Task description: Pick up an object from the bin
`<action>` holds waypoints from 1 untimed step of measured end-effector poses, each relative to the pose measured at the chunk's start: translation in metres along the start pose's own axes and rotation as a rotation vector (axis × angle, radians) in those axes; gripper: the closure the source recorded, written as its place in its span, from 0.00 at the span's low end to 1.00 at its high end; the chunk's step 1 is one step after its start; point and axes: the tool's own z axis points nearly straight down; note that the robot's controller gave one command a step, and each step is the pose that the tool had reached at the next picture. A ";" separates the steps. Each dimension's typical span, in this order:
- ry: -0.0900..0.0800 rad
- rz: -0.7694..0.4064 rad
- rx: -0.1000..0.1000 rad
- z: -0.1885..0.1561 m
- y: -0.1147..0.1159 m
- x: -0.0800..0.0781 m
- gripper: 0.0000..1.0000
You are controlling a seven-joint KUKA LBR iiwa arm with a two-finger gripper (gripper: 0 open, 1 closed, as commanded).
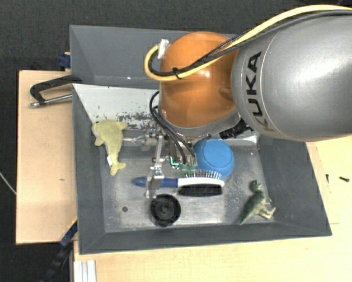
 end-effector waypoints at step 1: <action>-0.015 -0.142 -0.004 0.150 -0.093 -0.013 0.00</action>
Offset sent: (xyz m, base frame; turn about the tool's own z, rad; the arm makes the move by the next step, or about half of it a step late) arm 0.0090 -0.1021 -0.1654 -0.1412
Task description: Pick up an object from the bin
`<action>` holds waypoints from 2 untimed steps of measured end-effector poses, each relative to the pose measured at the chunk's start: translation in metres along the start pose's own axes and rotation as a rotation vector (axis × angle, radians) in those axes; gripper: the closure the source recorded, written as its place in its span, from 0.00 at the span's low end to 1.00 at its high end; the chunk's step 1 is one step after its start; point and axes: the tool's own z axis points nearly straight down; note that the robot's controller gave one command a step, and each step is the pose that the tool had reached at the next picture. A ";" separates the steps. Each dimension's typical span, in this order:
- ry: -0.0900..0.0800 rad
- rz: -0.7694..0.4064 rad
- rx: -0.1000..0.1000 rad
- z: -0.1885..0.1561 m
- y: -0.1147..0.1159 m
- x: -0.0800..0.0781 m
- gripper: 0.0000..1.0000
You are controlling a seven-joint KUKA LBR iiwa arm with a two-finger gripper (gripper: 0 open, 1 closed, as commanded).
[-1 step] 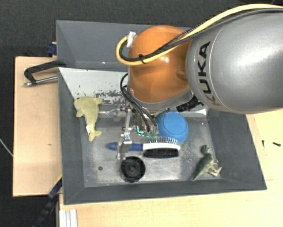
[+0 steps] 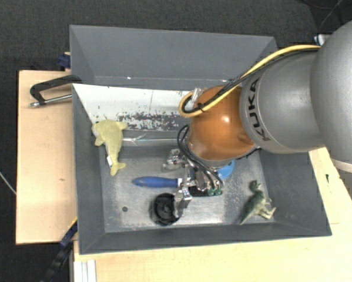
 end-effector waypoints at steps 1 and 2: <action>0.000 -0.183 0.004 -0.016 -0.052 -0.016 0.00; 0.001 -0.242 0.000 -0.015 -0.014 -0.038 0.00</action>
Offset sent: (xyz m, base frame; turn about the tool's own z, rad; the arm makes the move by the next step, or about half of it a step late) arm 0.0211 -0.0483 0.0148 -0.1864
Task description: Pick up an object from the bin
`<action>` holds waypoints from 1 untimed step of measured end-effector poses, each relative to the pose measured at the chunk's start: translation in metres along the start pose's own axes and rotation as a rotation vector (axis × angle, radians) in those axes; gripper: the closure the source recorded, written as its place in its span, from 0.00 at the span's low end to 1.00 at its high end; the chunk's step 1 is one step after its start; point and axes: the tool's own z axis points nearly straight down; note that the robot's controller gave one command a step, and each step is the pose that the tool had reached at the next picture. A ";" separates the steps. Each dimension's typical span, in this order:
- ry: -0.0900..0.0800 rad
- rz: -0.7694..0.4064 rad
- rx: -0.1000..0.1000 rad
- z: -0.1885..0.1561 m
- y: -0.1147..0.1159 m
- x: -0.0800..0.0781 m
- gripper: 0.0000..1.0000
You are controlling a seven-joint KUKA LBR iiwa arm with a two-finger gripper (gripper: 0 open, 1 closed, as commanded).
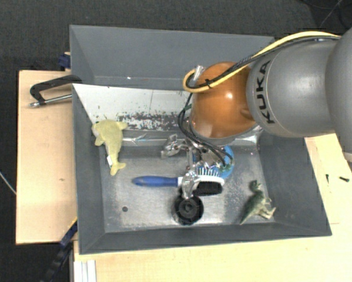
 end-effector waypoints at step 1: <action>0.006 -0.016 -0.012 0.025 -0.041 0.015 0.00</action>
Offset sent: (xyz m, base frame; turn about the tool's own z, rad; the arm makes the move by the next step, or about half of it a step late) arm 0.0005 -0.0499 -0.0309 -0.0222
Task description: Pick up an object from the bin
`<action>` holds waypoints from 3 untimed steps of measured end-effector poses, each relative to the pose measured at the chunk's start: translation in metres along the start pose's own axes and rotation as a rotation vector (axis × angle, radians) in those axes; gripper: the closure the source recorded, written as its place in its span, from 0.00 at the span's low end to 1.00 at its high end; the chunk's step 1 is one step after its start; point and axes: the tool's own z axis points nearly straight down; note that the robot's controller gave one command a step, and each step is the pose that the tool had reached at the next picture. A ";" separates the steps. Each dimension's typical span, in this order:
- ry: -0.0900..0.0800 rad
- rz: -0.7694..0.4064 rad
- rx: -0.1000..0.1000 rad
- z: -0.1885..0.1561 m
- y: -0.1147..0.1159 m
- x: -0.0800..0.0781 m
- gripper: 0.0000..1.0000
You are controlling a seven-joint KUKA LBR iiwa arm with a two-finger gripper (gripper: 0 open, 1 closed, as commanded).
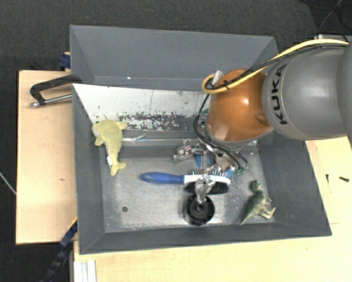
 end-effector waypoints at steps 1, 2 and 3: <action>-0.002 -0.079 0.019 0.001 0.038 -0.024 0.00; 0.012 -0.073 0.015 -0.001 0.038 -0.022 1.00; -0.011 -0.073 0.015 -0.074 0.039 -0.025 1.00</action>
Offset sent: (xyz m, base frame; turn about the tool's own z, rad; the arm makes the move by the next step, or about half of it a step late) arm 0.0030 0.0447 -0.0060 -0.0757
